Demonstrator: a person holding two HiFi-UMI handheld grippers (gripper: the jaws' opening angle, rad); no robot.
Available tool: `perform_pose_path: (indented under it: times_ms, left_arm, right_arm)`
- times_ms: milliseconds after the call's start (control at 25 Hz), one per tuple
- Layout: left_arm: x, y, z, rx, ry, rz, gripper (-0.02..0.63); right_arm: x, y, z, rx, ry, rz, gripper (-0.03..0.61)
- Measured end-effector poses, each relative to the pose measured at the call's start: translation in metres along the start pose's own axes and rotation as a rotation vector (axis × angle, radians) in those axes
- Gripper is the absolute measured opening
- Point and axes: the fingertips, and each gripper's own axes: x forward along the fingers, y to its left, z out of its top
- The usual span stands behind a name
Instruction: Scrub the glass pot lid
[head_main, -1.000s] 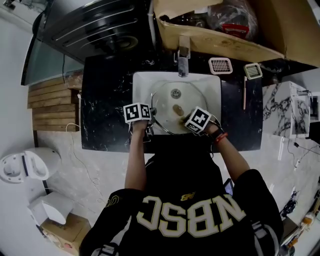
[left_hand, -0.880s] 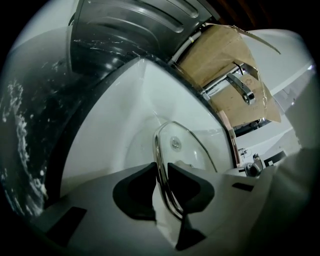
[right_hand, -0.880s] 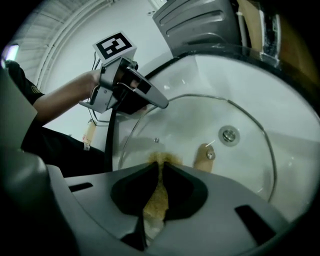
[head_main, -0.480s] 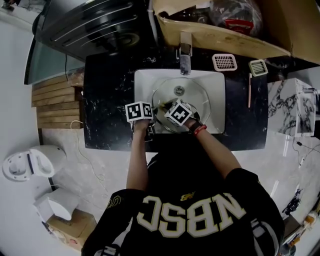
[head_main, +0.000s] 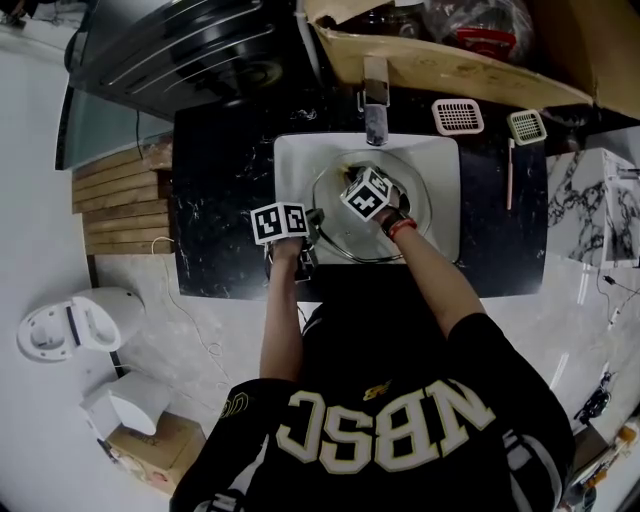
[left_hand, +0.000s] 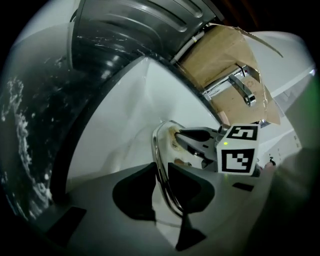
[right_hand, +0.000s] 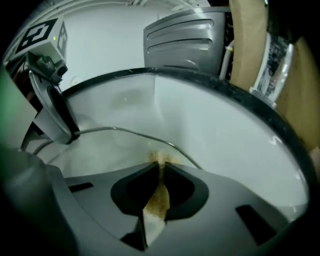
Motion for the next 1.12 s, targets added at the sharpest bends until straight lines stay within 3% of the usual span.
perform_pose_path:
  times_ms: [280,520,680,920,1120]
  left_arm:
    - [0.000,-0.004,0.000,-0.004,-0.008,-0.023,0.092]
    - [-0.001,-0.002,-0.001,0.009,-0.009,-0.008,0.092]
    - [-0.001,-0.004,0.001,0.018,-0.016,-0.019,0.092]
    - [-0.001,-0.006,0.002,0.029,-0.022,-0.025,0.089]
    - [0.000,-0.006,0.003,0.040,-0.021,-0.015,0.089]
  right_arm:
    - [-0.019,-0.057,-0.059,0.027,0.148,-0.077,0.038]
    - [-0.053,-0.071,-0.102,0.001,0.271,-0.095,0.041]
    - [-0.079,-0.052,-0.123,0.065,0.340,-0.006,0.043]
    - [-0.112,-0.006,-0.144,0.071,0.434,0.104,0.043]
    - [-0.123,0.027,-0.132,0.123,0.353,0.213,0.043]
